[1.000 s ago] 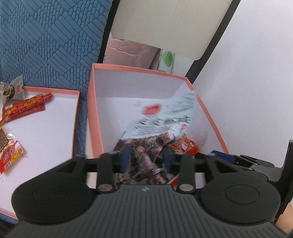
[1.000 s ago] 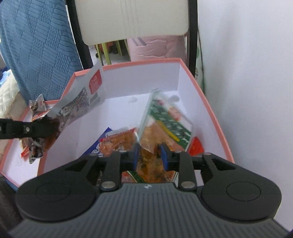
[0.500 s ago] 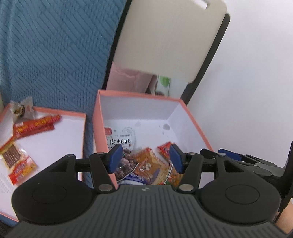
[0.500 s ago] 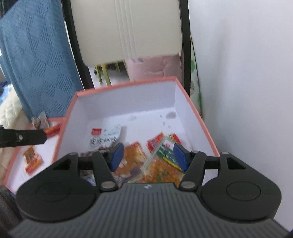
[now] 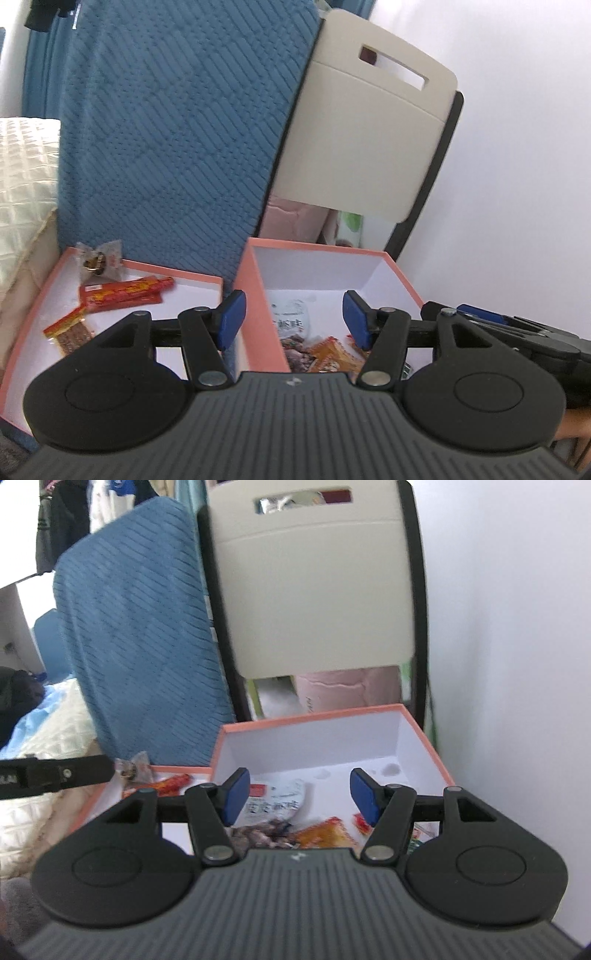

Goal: Organize snacks
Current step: 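Withdraw both tools from the pink box back over the tray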

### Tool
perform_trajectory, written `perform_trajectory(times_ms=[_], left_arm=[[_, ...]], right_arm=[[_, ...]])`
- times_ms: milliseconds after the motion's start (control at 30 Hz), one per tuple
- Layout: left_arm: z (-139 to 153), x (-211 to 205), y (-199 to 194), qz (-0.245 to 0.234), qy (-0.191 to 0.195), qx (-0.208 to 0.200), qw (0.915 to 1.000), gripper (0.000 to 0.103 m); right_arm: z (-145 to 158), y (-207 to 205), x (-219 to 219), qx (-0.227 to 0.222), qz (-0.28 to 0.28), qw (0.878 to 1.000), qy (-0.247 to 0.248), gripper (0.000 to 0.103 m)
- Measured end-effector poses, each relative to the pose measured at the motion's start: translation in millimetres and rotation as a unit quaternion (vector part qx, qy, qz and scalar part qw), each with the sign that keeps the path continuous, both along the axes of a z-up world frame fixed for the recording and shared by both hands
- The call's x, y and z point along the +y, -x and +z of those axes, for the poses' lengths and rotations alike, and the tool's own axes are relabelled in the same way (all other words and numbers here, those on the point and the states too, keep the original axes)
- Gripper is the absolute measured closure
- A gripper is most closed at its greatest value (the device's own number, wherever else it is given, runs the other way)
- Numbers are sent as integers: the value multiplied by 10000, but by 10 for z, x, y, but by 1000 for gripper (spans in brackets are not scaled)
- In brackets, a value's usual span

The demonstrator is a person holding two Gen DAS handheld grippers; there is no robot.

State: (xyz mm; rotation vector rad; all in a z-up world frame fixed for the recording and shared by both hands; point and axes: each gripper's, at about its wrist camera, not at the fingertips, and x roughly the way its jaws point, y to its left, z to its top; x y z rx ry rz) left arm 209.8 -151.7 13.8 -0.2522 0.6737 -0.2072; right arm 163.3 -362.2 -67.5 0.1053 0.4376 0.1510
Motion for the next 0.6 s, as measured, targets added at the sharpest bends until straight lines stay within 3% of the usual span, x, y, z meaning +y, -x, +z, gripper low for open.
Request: perform_trajectory(times_ms=[600], left_arm=[[-163, 671, 246, 398, 24, -147, 9991, 39]], right_arm=[[-54, 223, 640, -92, 456, 9989, 49, 41]])
